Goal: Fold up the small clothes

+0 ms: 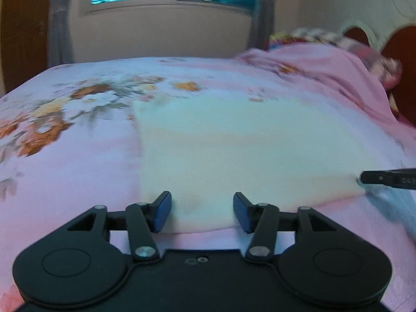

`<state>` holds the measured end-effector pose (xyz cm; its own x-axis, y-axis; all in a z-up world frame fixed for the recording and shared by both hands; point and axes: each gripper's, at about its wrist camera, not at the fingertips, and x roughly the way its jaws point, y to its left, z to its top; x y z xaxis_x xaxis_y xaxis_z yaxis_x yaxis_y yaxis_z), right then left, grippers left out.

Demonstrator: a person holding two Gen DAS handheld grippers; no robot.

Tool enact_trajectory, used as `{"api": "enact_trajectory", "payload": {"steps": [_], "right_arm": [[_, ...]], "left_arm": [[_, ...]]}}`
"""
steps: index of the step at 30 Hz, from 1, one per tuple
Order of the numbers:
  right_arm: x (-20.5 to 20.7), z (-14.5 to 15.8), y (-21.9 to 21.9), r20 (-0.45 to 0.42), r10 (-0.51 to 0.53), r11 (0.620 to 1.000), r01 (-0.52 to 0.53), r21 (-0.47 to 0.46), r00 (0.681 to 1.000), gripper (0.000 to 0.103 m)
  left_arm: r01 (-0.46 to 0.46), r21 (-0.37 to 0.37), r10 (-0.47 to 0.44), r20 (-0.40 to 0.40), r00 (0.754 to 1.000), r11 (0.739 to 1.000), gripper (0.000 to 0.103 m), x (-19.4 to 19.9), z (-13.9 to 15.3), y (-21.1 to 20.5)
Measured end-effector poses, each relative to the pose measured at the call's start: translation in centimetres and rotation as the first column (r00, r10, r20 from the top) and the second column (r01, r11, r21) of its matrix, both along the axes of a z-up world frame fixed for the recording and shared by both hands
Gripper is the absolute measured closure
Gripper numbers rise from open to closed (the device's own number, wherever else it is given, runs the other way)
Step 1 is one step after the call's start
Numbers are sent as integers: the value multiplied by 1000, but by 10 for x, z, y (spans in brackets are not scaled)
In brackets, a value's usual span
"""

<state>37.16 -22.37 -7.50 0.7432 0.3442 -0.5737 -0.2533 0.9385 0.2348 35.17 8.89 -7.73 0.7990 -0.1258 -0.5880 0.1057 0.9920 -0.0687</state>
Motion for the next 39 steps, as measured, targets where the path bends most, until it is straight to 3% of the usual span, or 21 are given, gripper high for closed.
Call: {"api": "enact_trajectory", "payload": {"steps": [3, 6, 8, 10, 14, 17, 20, 23, 25, 27, 29, 33, 39], "right_arm": [[-3, 5, 17, 29, 55, 998, -55, 13, 998, 101], [9, -20, 33, -51, 58, 996, -62, -64, 997, 101], [11, -19, 28, -67, 43, 999, -45, -27, 997, 101], [6, -6, 27, -37, 35, 998, -36, -44, 999, 101], [0, 5, 38, 23, 90, 996, -90, 9, 996, 101], [9, -22, 51, -52, 109, 992, -111, -52, 993, 101], [9, -14, 47, -59, 86, 996, -86, -11, 995, 100], [-1, -2, 54, 1, 116, 993, -116, 9, 993, 88], [-1, -4, 64, 2, 142, 990, -142, 12, 990, 69], [2, -24, 74, -44, 161, 986, -162, -46, 986, 69], [2, -20, 79, -26, 162, 983, -164, -84, 986, 68], [-2, -4, 62, 55, 113, 994, -112, -9, 992, 68], [51, 10, 20, 97, -38, 999, 41, -24, 995, 68]], "left_arm": [[-28, 6, 29, -56, 998, 1000, 51, 5, -15, 9], [-43, -25, 41, -59, 997, 999, 49, 4, -17, 19], [-76, -49, 73, -69, 995, 996, 50, 1, -12, 31], [-120, -57, 117, -49, 992, 991, 52, -5, -9, 45], [-112, -44, 108, -72, 992, 993, 51, 0, -20, 48], [-111, -55, 106, -82, 991, 992, 51, 3, -18, 50], [-108, -63, 104, -68, 992, 992, 51, 0, -13, 53], [-106, -76, 100, -73, 992, 991, 50, 1, -20, 53], [-112, -96, 105, -77, 992, 989, 49, 2, -21, 55], [-108, -112, 99, -81, 992, 988, 48, 2, -21, 57], [-100, -135, 89, -88, 992, 986, 49, 2, -19, 63], [-98, -217, 86, -63, 994, 971, 48, 3, -13, 76], [-80, -179, 80, -6, 997, 981, 48, 52, 6, 77]]}}
